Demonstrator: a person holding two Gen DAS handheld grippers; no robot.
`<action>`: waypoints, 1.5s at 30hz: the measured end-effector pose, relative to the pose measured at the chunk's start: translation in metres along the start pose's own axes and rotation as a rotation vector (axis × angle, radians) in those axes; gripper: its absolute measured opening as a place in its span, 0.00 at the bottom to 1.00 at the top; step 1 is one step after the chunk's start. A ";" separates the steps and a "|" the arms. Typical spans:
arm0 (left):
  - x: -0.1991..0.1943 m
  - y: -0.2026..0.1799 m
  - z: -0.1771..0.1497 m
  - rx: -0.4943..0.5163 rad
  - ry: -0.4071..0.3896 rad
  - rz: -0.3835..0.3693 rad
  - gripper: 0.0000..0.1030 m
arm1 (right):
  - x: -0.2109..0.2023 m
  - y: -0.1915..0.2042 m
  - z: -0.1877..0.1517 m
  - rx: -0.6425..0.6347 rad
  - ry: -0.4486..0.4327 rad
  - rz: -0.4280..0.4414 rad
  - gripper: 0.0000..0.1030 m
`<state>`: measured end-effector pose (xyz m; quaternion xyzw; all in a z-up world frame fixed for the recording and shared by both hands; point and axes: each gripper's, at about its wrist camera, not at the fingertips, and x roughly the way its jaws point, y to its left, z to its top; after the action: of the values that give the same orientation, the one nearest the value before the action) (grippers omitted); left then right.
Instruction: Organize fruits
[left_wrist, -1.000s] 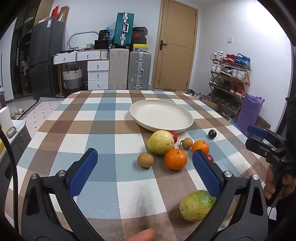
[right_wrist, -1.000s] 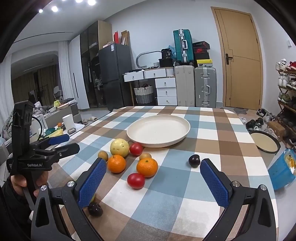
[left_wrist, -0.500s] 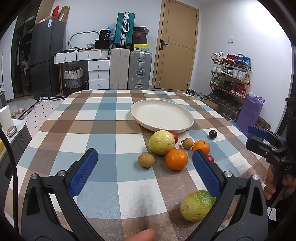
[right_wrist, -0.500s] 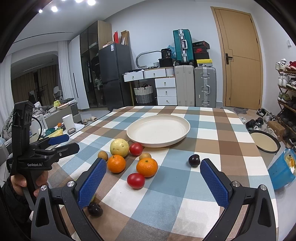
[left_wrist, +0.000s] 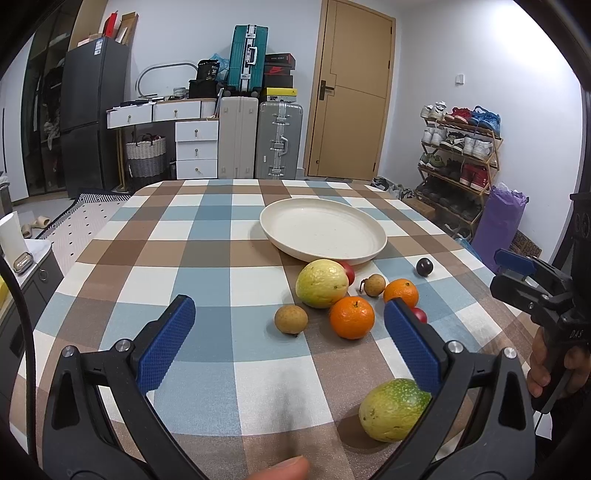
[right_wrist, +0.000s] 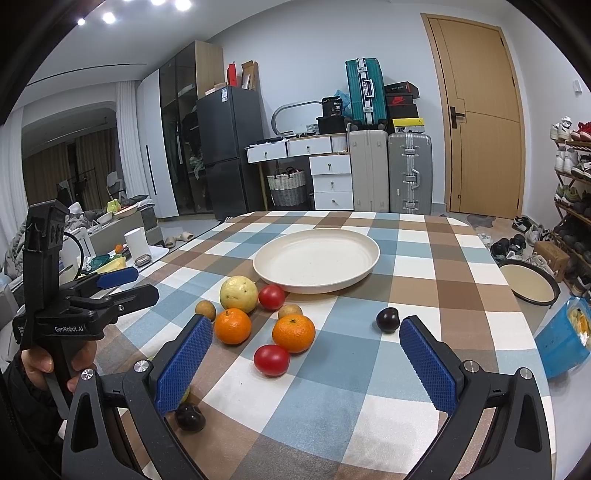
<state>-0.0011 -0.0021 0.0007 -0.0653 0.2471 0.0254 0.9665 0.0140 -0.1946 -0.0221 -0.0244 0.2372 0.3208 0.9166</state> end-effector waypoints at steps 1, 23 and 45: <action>0.000 0.000 0.000 0.000 0.000 0.001 0.99 | 0.000 0.000 0.000 0.000 0.000 -0.001 1.00; 0.000 -0.001 0.000 0.003 -0.001 0.003 0.99 | 0.000 -0.001 -0.001 0.006 0.005 -0.004 1.00; 0.000 -0.001 0.000 0.006 -0.002 0.004 0.99 | 0.002 -0.003 -0.001 0.006 0.006 -0.007 1.00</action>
<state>-0.0010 -0.0030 0.0006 -0.0619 0.2463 0.0267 0.9668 0.0163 -0.1960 -0.0241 -0.0232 0.2409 0.3168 0.9171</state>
